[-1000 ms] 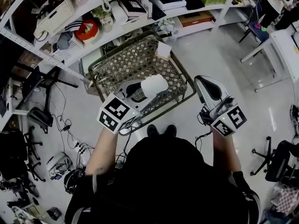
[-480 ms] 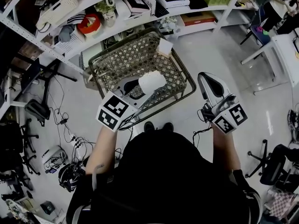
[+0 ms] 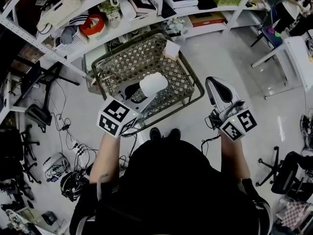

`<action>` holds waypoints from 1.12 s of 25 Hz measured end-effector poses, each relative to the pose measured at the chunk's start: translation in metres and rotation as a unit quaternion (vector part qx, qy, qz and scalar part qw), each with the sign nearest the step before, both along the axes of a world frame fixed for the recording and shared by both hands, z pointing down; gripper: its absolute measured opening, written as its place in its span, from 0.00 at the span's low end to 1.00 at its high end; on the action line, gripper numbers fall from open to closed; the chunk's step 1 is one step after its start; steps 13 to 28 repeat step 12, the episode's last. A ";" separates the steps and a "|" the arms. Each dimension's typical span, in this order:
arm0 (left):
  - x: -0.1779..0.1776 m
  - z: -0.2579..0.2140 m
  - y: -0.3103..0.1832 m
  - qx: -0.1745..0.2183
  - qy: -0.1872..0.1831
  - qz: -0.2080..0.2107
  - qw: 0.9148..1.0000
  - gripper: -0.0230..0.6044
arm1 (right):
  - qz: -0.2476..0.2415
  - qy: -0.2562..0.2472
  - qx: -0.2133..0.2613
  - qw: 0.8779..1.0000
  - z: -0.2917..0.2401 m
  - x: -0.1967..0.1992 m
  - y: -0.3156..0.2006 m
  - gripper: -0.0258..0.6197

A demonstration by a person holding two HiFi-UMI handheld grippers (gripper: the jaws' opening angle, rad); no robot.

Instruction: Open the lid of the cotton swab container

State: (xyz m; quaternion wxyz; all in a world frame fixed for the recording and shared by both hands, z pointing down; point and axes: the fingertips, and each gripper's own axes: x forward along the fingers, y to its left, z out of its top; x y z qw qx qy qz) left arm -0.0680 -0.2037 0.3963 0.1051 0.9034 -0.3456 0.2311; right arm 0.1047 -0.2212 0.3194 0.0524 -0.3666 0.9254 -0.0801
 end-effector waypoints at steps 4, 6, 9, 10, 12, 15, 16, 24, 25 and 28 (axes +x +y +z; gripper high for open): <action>-0.001 0.000 -0.001 0.000 0.000 0.002 1.000 0.35 | 0.010 0.001 -0.001 1.000 -0.002 0.008 0.000 0.05; -0.001 -0.001 -0.001 0.001 0.001 0.003 1.000 0.35 | 0.013 0.001 0.000 1.000 -0.004 0.009 0.000 0.05; 0.000 -0.001 -0.002 0.000 0.001 0.005 1.000 0.35 | 0.015 0.002 0.001 1.000 -0.005 0.010 -0.001 0.05; 0.001 0.000 -0.002 -0.001 0.001 0.006 1.000 0.35 | 0.015 0.002 0.001 1.000 -0.005 0.010 -0.002 0.05; 0.003 0.001 -0.002 -0.002 0.001 0.008 1.000 0.35 | 0.015 0.002 0.000 1.000 -0.004 0.010 -0.003 0.05; 0.003 0.001 -0.002 -0.002 0.001 0.008 1.000 0.35 | 0.015 0.002 0.000 1.000 -0.004 0.010 -0.003 0.05; 0.003 0.001 -0.002 -0.002 0.001 0.008 1.000 0.35 | 0.015 0.002 0.000 1.000 -0.004 0.010 -0.003 0.05; 0.003 0.001 -0.002 -0.002 0.001 0.008 1.000 0.35 | 0.015 0.002 0.000 1.000 -0.004 0.010 -0.003 0.05; 0.003 0.001 -0.002 -0.002 0.001 0.008 1.000 0.35 | 0.015 0.002 0.000 1.000 -0.004 0.010 -0.003 0.05; 0.003 0.001 -0.002 -0.002 0.001 0.008 1.000 0.35 | 0.015 0.002 0.000 1.000 -0.004 0.010 -0.003 0.05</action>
